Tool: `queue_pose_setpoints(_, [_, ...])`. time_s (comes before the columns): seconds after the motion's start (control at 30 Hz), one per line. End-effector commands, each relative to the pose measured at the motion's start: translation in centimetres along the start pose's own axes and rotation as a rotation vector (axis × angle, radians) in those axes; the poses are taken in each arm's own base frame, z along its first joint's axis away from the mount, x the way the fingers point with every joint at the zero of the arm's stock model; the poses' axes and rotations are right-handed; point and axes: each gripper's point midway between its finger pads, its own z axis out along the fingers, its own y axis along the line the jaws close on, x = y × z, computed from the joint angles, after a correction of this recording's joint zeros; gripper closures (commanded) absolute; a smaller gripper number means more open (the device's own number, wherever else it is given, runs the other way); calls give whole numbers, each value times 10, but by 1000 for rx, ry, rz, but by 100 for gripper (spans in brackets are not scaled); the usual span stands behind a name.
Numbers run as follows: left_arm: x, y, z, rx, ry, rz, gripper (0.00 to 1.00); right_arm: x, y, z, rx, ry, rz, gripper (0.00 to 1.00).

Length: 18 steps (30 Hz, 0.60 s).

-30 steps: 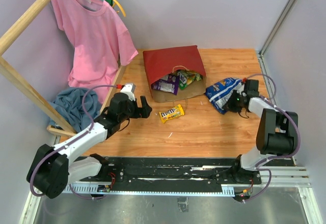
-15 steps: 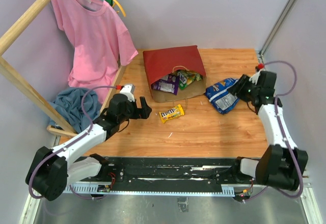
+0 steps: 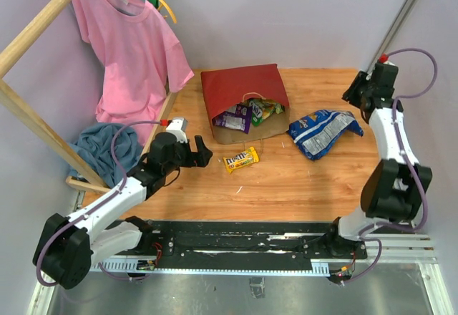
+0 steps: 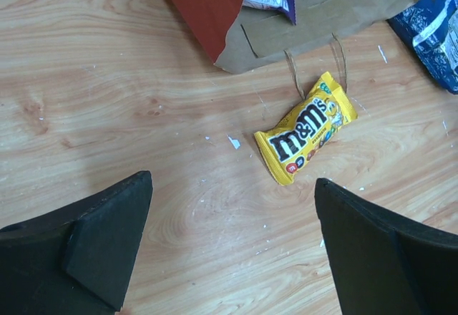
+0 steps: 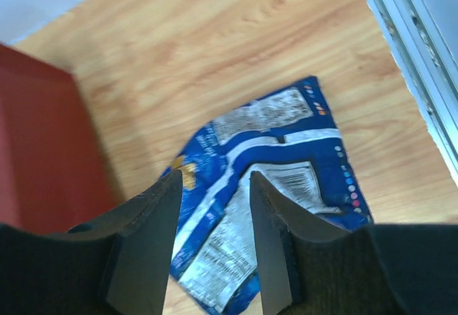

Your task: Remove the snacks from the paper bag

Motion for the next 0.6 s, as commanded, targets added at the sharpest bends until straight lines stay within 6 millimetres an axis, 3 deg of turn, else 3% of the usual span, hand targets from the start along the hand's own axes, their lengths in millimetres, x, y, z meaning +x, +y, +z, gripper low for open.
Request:
queue_pose_setpoints(0.0, [-2,3,-2,-10,-9,12,0,16,-46,36,200,58,-28,56])
queue_pose_setpoints(0.1, [-1,2,-1,-3,-2,9,0,54,-58,54,231,187,-18,57])
queue_pose_setpoints(0.2, [1,-1,1,14,6,0,0,86,-57,59,223,246,-4,58])
queue_pose_setpoints(0.37, [8,-4,6,37,28,-11,0,119,-56,60,231,289,2,57])
queue_pose_setpoints(0.57, [14,-4,11,41,47,-13,0,150,-68,81,264,390,-3,57])
